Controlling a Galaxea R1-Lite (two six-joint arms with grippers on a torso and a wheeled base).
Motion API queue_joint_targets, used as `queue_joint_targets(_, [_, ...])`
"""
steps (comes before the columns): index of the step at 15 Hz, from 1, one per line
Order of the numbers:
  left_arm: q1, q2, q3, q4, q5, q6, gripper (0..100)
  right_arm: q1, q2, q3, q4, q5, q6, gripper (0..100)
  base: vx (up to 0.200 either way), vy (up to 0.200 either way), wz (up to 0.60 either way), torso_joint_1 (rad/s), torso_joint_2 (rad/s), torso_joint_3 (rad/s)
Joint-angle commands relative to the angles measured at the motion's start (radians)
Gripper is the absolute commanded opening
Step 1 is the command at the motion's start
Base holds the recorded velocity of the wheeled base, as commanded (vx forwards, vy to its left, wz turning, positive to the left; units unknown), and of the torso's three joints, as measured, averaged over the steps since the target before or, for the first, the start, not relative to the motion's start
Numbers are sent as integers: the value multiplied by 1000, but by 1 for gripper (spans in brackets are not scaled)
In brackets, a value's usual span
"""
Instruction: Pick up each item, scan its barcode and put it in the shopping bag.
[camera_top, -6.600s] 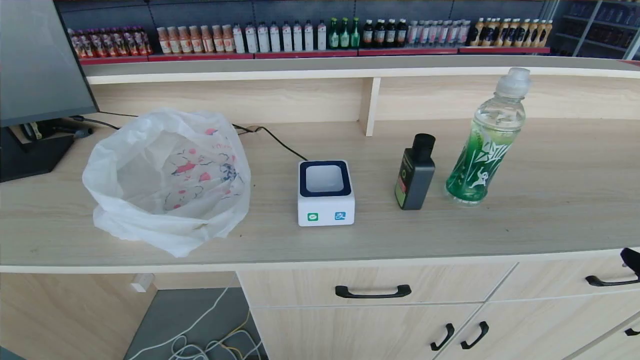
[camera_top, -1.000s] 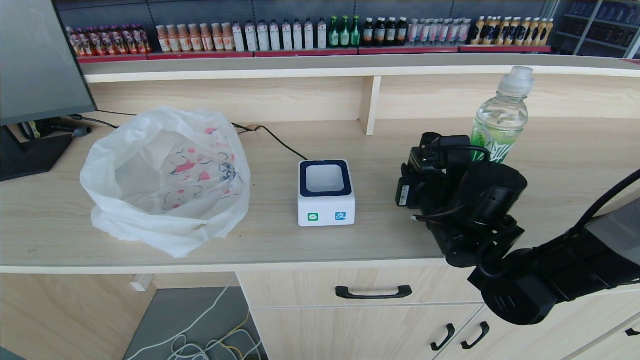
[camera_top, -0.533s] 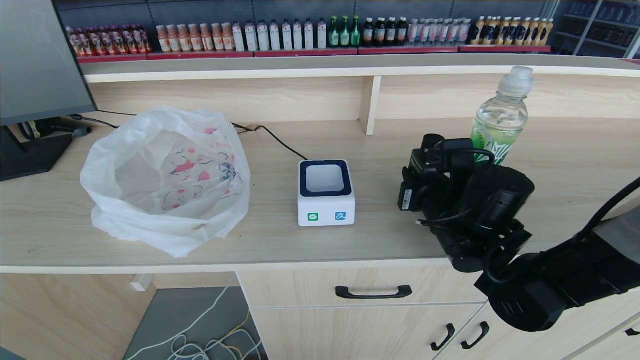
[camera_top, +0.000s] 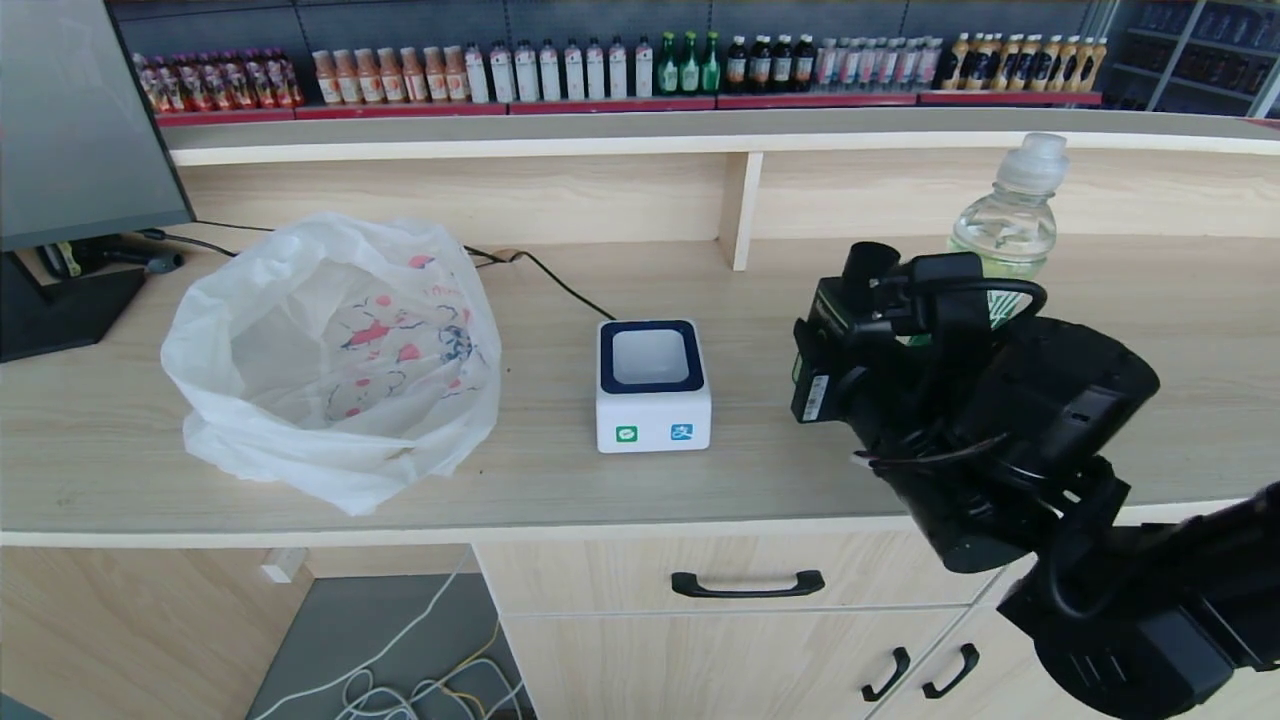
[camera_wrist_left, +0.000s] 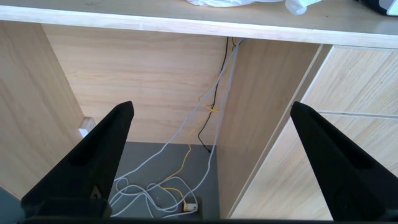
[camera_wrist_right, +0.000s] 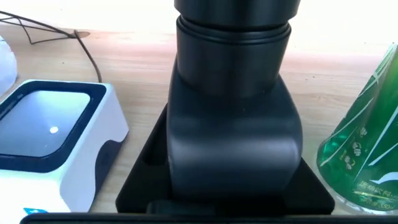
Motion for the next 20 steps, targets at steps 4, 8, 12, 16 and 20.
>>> queue_joint_targets(4, [-1, 0, 0, 0, 0, 0, 100, 74, -226, 184, 1, 0, -6, 0, 0, 0, 0, 0, 0, 0])
queue_joint_targets(8, [1, 0, 0, 0, 0, 0, 100, 75, -383, 345, 1, 3, -3, 0, 0, 0, 0, 0, 0, 0])
queue_joint_targets(12, [1, 0, 0, 0, 0, 0, 100, 77, -436, 383, 7, 57, 7, 0, 0, 0, 0, 0, 0, 0])
queue_joint_targets(16, [1, 0, 0, 0, 0, 0, 100, 77, -444, 397, 5, 207, 49, 0, 0, 0, 0, 0, 0, 0])
queue_joint_targets(20, [1, 0, 0, 0, 0, 0, 100, 91, -482, 488, 5, 384, 10, 0, 0, 0, 0, 0, 0, 0])
